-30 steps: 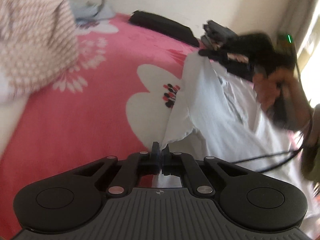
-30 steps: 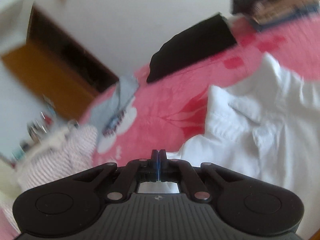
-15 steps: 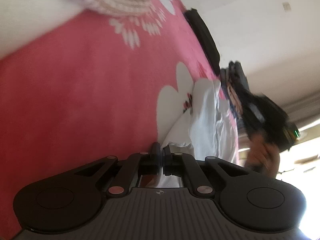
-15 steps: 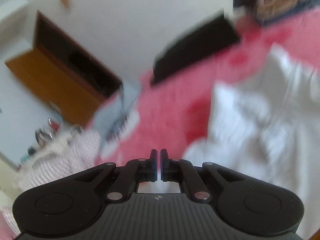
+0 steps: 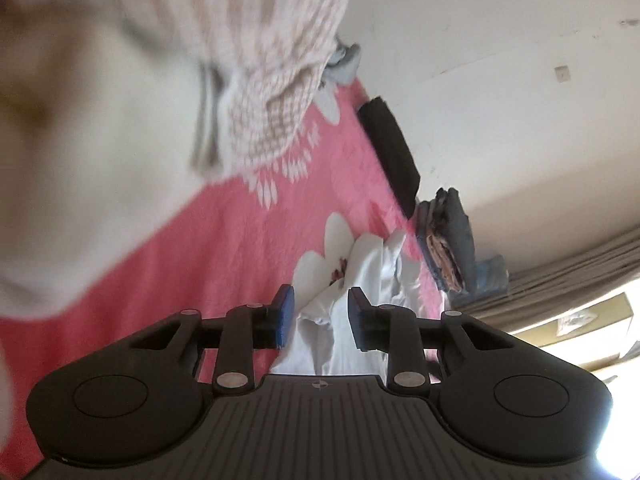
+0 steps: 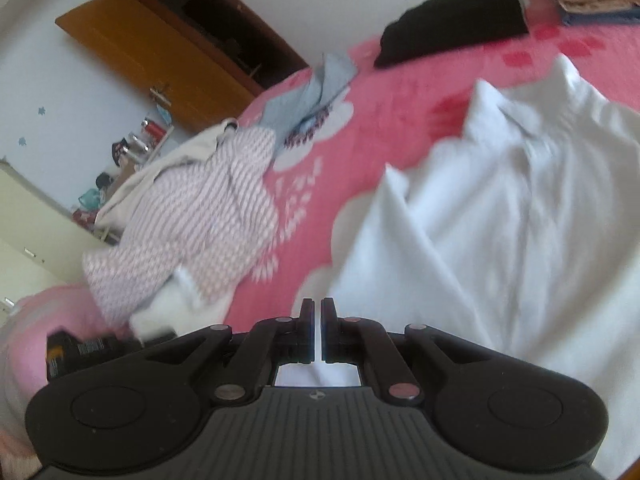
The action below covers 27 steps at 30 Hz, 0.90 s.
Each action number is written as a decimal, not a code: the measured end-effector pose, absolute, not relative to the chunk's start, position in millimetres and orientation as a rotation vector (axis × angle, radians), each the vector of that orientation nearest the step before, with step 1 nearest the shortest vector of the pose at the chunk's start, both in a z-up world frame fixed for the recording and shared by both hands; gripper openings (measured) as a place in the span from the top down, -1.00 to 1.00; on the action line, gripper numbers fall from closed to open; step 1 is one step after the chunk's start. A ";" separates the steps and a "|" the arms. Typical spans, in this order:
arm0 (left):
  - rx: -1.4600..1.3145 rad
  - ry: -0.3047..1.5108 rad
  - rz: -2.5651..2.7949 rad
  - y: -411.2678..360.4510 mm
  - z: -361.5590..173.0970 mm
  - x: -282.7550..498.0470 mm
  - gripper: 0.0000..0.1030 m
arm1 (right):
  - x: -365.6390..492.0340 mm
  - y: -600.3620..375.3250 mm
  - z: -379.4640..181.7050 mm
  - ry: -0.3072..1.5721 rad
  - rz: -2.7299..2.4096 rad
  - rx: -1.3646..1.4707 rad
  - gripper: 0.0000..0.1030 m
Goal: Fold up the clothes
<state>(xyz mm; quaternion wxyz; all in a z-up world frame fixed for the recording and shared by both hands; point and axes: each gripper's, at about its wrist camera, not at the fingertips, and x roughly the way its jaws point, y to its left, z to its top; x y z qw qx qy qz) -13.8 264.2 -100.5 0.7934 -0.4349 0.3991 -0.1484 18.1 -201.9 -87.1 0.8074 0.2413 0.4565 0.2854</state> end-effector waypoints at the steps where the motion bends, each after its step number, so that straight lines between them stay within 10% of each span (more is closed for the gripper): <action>1: -0.904 0.844 -0.318 268.1 -90.7 -19.0 0.44 | 8.7 -206.6 -83.9 0.987 0.602 0.507 0.94; 11: -0.516 0.811 -0.435 243.9 -16.7 -42.5 0.21 | -100.0 -240.6 -86.9 1.088 0.535 0.530 0.94; 27: 0.602 0.811 -0.733 64.2 -143.9 -142.5 0.22 | -157.9 -240.5 -142.5 1.188 0.240 0.205 0.96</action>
